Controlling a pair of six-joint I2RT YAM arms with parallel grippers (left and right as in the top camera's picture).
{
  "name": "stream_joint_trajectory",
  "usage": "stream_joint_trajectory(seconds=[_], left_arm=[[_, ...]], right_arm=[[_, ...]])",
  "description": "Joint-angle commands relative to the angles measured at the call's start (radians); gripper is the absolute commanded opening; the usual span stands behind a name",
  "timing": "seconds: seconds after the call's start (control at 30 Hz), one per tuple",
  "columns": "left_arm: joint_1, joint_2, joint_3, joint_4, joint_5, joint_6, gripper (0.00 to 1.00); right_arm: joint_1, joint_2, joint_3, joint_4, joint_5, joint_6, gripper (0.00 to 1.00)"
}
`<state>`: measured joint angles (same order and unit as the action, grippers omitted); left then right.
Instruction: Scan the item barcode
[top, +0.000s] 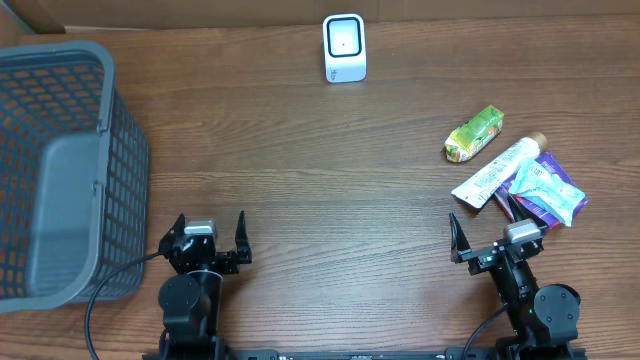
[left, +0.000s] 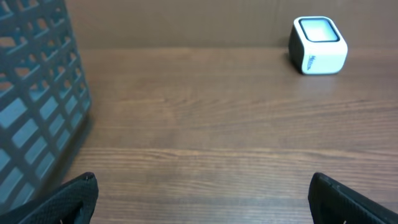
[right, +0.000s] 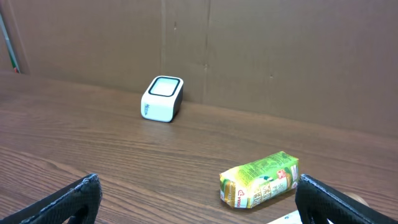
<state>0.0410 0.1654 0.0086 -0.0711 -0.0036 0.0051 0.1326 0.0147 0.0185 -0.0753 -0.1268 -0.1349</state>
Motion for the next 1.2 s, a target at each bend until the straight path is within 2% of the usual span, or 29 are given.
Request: stream_joint_trajectory(seconds=[0.0,0.1,1.17], left_arm=[[0.004,-0.088,-0.004,-0.006,-0.012,0.026,0.99],[0.003,-0.164,-0.004,-0.006,-0.006,0.025,0.99],[-0.004,-0.147,-0.004,-0.006,-0.006,0.025,1.00]], right_arm=[[0.006,-0.012,-0.010,0.005,-0.006,-0.005,1.00],[0.006,-0.012,-0.010,0.005,-0.006,-0.005,1.00],[0.006,-0.012,-0.010,0.005,-0.006,-0.005,1.00]])
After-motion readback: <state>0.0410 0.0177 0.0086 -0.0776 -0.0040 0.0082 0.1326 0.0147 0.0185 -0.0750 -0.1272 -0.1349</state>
